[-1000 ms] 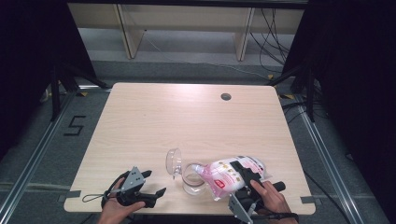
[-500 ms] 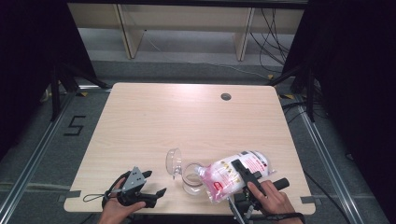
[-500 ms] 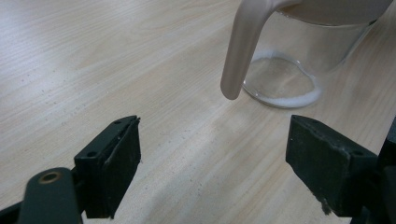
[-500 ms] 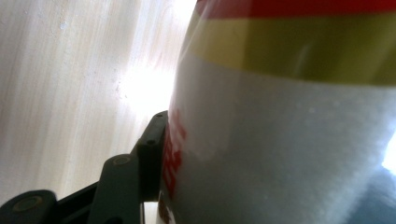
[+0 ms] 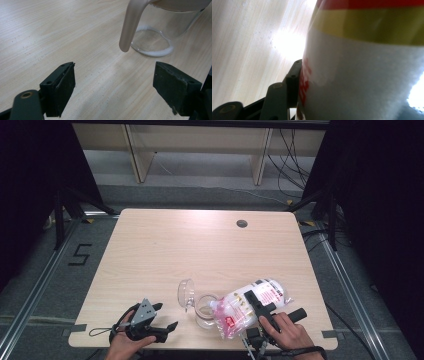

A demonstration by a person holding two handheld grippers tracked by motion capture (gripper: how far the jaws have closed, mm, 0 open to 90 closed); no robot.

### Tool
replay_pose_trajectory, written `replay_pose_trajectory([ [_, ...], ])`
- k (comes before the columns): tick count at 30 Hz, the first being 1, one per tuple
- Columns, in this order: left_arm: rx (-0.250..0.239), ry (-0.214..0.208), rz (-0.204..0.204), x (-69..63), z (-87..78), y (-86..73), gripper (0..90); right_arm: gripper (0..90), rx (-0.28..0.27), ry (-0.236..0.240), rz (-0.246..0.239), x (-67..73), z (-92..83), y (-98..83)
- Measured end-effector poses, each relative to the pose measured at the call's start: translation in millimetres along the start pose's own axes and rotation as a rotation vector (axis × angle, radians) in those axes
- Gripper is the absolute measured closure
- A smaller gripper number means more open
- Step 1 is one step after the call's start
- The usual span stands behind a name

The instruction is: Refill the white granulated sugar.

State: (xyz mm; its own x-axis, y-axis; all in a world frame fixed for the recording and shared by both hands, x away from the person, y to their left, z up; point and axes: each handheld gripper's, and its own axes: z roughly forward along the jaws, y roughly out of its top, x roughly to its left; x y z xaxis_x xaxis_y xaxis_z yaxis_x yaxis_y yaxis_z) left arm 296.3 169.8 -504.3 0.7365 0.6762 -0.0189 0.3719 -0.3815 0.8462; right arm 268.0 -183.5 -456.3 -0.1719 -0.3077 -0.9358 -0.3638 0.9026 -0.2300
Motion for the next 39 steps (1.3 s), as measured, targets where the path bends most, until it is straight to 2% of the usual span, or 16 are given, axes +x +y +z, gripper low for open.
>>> replay_pose_trajectory([
  [2, -0.015, -0.008, -0.019, -1.3, 1.5, -0.6, 17.6, 49.0, 0.006, -0.006, -0.007, -0.4, -0.3, -0.2],
  [4, -0.009, -0.006, -0.02, -1.5, 1.3, -0.5, 17.6, 49.0, 0.008, -0.012, -0.018, -1.1, -0.5, -0.4],
  [5, -0.008, -0.005, -0.041, -2.6, 1.5, -0.9, 17.6, 49.0, 0.01, -0.014, -0.019, -0.8, -0.5, -0.4],
  [6, -0.002, -0.004, -0.037, -2.0, 1.2, -0.7, 17.6, 49.1, 0.003, -0.028, -0.032, -0.3, 0.2, -0.7],
  [11, -0.007, -0.002, -0.044, -2.3, 1.9, -0.9, 17.6, 49.3, 0.015, -0.024, -0.057, -0.5, 0.9, -1.3],
  [13, -0.01, -0.004, -0.018, -0.9, 2.1, -0.5, 17.6, 49.4, 0.016, -0.029, -0.065, -0.9, 1.3, -1.2],
  [17, -0.008, -0.004, -0.019, -1.0, 2.1, -0.5, 17.6, 49.6, 0.013, -0.03, -0.067, -0.8, 1.4, -0.9],
  [19, 0.005, 0.003, 0.004, 0.9, 1.3, -0.2, 17.6, 49.6, 0.013, -0.031, -0.07, -1.4, 1.3, -0.3],
  [20, 0.005, 0.009, -0.005, 0.1, 1.3, -0.3, 17.6, 49.7, -0.001, -0.04, -0.1, -3.7, 1.9, 0.3],
  [25, 0.0, 0.007, -0.009, -0.3, 1.9, -0.6, 17.7, 49.9, 0.015, -0.044, -0.087, -2.2, 0.4, 1.3],
  [30, -0.005, 0.007, -0.015, -0.6, 2.3, -0.8, 17.7, 50.1, 0.007, -0.056, -0.122, -3.7, 1.4, 0.2],
  [32, -0.005, 0.005, -0.017, -0.6, 2.3, -0.9, 17.7, 50.1, 0.023, -0.051, -0.099, -2.0, 0.2, -0.7],
  [34, 0.009, 0.013, 0.006, 1.3, 1.7, -0.6, 17.7, 50.1, 0.023, -0.05, -0.103, -2.6, 0.0, -1.2],
  [35, -0.003, 0.007, -0.011, -0.1, 2.3, -0.9, 17.7, 50.2, 0.025, -0.05, -0.104, -2.8, -0.1, -1.2],
  [38, 0.007, 0.006, -0.002, 0.4, 1.5, -0.8, 17.8, 50.3, 0.027, -0.041, -0.109, -3.3, -0.3, -1.0],
  [39, -0.002, 0.005, -0.012, -0.2, 2.2, -0.9, 17.8, 50.3, 0.028, -0.042, -0.112, -3.3, -0.4, -0.9],
])
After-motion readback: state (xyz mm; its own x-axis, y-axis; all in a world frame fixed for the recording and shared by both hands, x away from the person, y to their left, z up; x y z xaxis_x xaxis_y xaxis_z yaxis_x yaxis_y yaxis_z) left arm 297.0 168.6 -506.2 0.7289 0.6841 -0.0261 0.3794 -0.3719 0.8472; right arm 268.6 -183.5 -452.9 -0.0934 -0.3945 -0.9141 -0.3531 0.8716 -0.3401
